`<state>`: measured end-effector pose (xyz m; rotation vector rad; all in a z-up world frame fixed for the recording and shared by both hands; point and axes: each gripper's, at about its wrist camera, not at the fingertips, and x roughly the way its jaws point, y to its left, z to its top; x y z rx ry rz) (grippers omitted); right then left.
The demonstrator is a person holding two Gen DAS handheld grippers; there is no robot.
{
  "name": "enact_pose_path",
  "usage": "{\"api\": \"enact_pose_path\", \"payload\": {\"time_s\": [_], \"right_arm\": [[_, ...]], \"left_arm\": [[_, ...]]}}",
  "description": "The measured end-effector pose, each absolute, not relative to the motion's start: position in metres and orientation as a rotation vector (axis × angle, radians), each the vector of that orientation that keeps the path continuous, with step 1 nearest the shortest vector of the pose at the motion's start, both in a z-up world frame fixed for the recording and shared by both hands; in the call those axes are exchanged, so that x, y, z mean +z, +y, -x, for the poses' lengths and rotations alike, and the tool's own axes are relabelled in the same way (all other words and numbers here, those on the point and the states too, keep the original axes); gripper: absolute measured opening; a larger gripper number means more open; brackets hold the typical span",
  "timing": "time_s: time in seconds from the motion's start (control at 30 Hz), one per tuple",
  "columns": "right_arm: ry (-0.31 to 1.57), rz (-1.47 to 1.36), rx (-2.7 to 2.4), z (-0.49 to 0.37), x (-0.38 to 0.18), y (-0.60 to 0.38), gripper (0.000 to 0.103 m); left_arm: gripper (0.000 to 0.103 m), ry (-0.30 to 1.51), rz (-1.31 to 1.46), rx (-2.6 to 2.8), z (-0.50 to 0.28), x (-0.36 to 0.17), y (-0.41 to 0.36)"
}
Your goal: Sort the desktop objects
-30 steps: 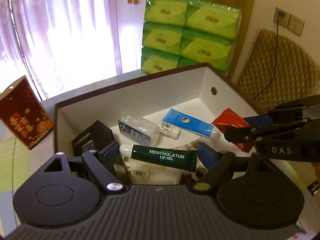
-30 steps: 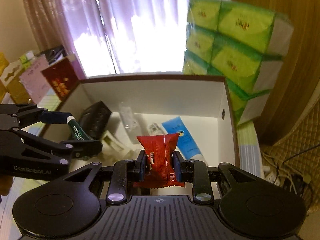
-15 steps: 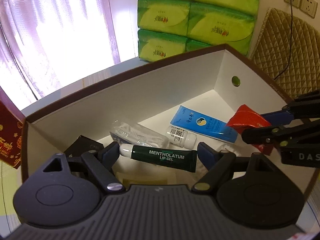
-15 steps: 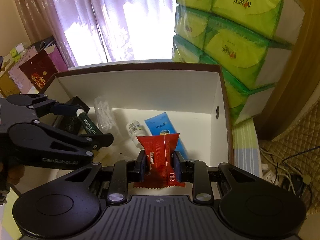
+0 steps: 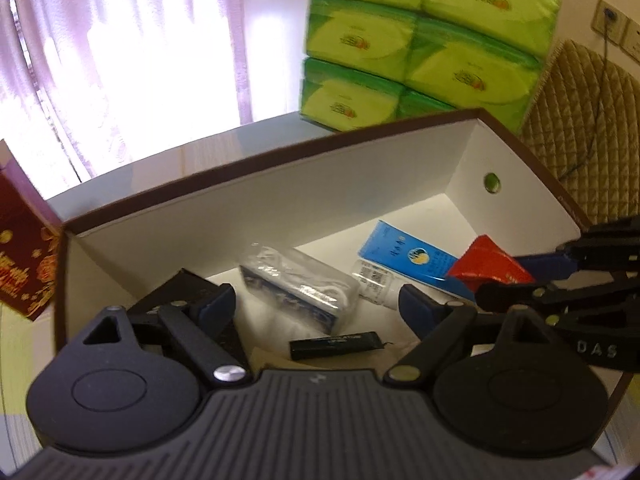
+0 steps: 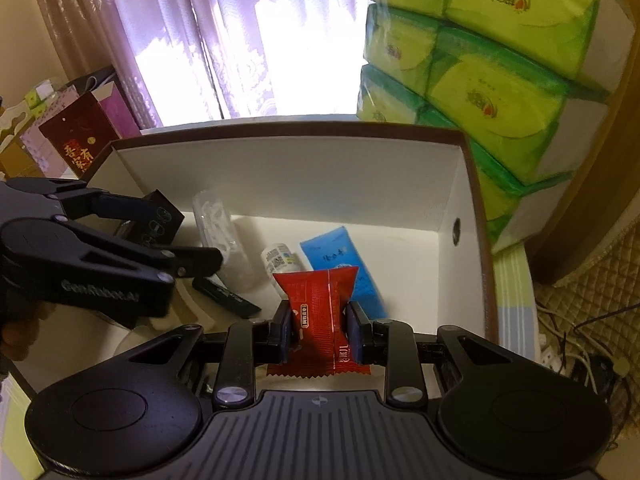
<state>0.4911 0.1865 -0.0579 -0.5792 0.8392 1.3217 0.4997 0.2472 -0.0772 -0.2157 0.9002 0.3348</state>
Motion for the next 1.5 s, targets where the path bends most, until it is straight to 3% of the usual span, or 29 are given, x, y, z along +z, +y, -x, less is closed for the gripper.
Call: {"api": "enact_pose_path", "payload": {"time_s": [0.07,0.1,0.2,0.43,1.5], "right_arm": [[0.815,0.561,1.348,-0.488,-0.057,0.187,0.027],[0.799,0.550,1.357,-0.486,-0.056,0.187,0.032],[0.724,0.512,1.370,-0.481,-0.049,0.183,0.080],[0.726,0.481,1.410,-0.467,-0.042,0.164,0.100],[0.712,0.367,1.351,-0.420,0.023,0.056,0.101]], "left_arm": [[0.088,0.894,0.233,0.358,-0.496,-0.071,0.252],[0.088,0.891,0.239,0.373,-0.494,-0.068,0.255],[0.088,0.883,0.251,0.411,-0.489,-0.060,0.261],[0.092,0.882,0.265,0.500,-0.465,-0.050,0.258],[0.099,0.729,0.244,0.689,-0.329,0.014,0.158]]}}
